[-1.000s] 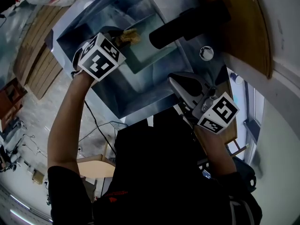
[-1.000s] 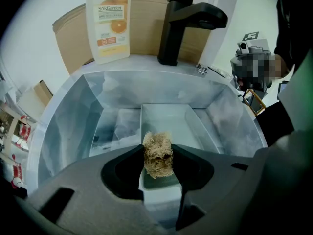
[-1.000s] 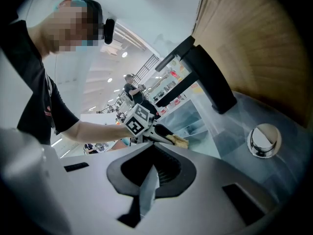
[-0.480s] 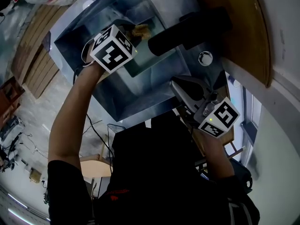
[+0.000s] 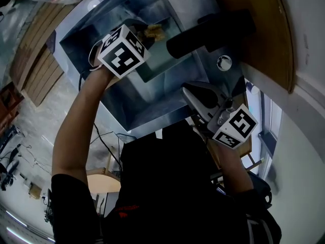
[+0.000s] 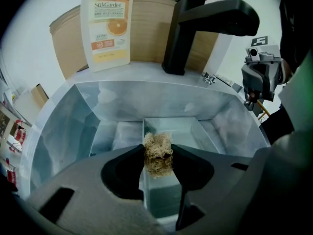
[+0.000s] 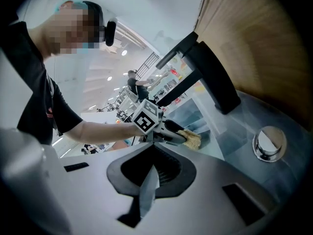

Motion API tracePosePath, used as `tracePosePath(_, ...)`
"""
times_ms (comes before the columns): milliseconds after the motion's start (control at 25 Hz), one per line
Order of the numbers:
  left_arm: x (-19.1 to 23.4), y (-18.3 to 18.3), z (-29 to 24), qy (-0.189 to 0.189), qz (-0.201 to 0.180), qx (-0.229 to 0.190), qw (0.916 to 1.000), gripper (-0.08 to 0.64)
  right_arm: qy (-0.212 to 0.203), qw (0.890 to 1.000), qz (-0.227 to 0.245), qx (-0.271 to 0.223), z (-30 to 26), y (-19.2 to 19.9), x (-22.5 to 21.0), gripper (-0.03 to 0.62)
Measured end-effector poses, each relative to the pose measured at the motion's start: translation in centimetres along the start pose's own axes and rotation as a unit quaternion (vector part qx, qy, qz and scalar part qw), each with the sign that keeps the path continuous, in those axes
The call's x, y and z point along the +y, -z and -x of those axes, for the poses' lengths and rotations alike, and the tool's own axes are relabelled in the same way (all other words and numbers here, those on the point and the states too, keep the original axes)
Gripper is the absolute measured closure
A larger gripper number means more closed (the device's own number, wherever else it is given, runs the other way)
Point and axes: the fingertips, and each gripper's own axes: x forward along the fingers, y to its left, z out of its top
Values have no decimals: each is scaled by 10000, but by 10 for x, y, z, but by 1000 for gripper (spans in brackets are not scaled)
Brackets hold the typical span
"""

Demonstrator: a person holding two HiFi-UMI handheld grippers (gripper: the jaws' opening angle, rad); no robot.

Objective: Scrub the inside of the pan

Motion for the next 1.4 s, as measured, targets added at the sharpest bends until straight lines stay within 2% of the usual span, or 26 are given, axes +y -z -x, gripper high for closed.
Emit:
tracePosePath(480, -23, 26, 57, -85, -102, -144, 9998, 387, -101, 9997, 227, -10, -15, -3, 35, 587)
tracePosePath(680, -35, 41, 69, -73, -172, -82, 9998, 387, -171, 9994, 296, 14, -24, 1, 44, 588)
tracePosePath(1080, -45, 59, 69, 43, -193, 33, 9998, 387, -203, 9993, 285, 94, -31, 12, 55, 588)
tracePosePath(1400, -50, 61, 56, 133, -388, 437, 9982, 387, -160, 9995, 254, 39, -25, 13, 53, 587)
